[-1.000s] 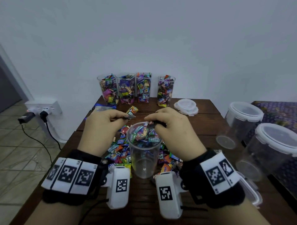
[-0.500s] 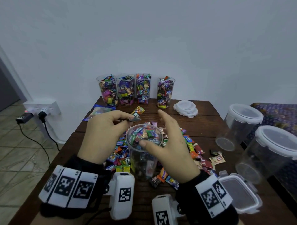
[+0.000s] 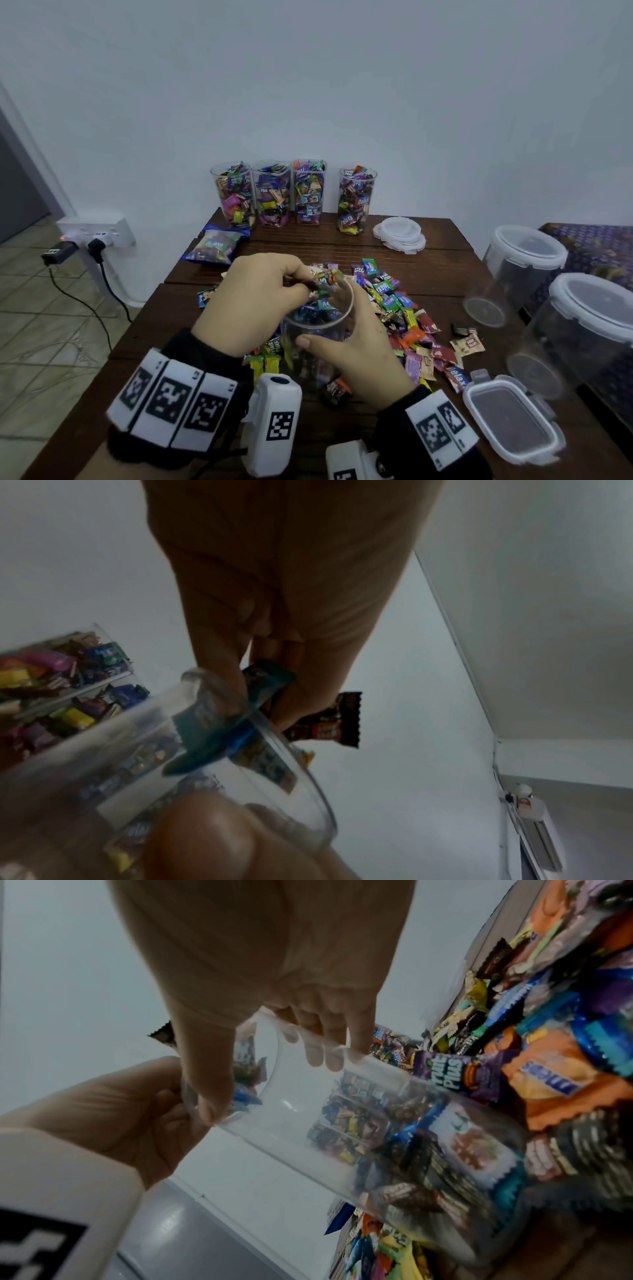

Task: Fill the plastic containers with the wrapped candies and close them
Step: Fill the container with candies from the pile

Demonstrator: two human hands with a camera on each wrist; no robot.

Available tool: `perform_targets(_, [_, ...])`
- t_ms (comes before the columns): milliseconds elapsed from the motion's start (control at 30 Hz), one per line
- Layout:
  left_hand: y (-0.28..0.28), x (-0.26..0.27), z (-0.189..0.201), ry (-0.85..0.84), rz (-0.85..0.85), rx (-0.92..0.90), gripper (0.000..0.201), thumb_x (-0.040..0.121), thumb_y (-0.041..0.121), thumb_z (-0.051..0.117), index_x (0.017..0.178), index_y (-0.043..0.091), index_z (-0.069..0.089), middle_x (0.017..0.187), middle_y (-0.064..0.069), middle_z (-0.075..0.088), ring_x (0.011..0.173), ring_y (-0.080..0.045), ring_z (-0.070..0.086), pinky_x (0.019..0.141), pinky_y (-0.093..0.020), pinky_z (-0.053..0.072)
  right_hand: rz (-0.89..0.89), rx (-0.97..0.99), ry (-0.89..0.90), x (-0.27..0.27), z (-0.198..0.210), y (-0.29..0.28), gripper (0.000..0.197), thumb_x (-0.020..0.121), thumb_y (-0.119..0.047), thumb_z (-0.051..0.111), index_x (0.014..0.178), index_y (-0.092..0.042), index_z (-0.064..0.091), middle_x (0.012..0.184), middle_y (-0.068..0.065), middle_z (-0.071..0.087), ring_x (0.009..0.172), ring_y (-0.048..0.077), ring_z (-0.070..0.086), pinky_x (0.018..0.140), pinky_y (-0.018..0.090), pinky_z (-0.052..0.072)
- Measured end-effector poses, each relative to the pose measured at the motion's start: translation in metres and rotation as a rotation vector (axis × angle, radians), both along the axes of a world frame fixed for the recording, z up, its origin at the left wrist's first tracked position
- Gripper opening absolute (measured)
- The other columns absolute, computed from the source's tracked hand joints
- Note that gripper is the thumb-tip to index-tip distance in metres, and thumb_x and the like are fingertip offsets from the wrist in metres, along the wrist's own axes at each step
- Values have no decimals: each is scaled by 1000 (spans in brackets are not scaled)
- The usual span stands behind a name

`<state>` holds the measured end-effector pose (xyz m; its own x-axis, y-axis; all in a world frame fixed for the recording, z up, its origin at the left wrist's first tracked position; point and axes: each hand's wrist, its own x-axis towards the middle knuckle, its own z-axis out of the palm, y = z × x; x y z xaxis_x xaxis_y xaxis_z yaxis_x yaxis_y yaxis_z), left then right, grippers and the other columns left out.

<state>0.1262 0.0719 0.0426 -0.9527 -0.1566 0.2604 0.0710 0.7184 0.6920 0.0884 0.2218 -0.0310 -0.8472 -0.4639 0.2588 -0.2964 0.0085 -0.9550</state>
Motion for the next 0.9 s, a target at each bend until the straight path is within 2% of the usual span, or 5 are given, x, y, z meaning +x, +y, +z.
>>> perform_targets(267, [5, 3, 11, -84, -40, -121, 24, 80, 14, 61, 93, 31, 72, 71, 23, 58, 75, 5, 56, 66, -11, 43, -1, 24, 22, 0, 2, 0, 67, 69, -6, 81, 112, -42, 44, 112, -21, 58, 103, -10, 56, 80, 5, 43])
perform_targets(400, [7, 4, 12, -75, -73, -94, 25, 80, 16, 59, 84, 39, 69, 51, 23, 56, 55, 6, 52, 51, -9, 36, 0, 41, 28, -1, 2, 1, 67, 70, -8, 81, 111, -44, 43, 109, -27, 56, 102, -13, 55, 79, 4, 42])
perform_targets(700, [-21, -4, 2, 110, 31, 230, 35, 88, 5, 54, 87, 38, 67, 83, 14, 70, 73, -7, 65, 73, -27, 51, 89, 299, 62, -7, 14, 15, 67, 75, -22, 78, 112, -55, 33, 112, -39, 44, 106, -23, 42, 82, -1, 37])
perform_targets(767, [-33, -11, -3, 79, 79, 219, 32, 88, 6, 55, 88, 36, 67, 87, 13, 68, 78, -8, 63, 72, -27, 49, 118, 443, 88, -12, 16, 20, 73, 76, -25, 76, 120, -58, 29, 124, -34, 41, 115, -18, 38, 95, 6, 34])
perform_targets(900, [-50, -21, -16, -108, 92, 51, 23, 88, 16, 61, 104, 33, 62, 95, 17, 62, 83, 1, 56, 69, -19, 41, 108, 674, 141, -26, 20, 30, 82, 79, -29, 72, 145, -37, 23, 146, -13, 33, 135, 8, 29, 109, 31, 30])
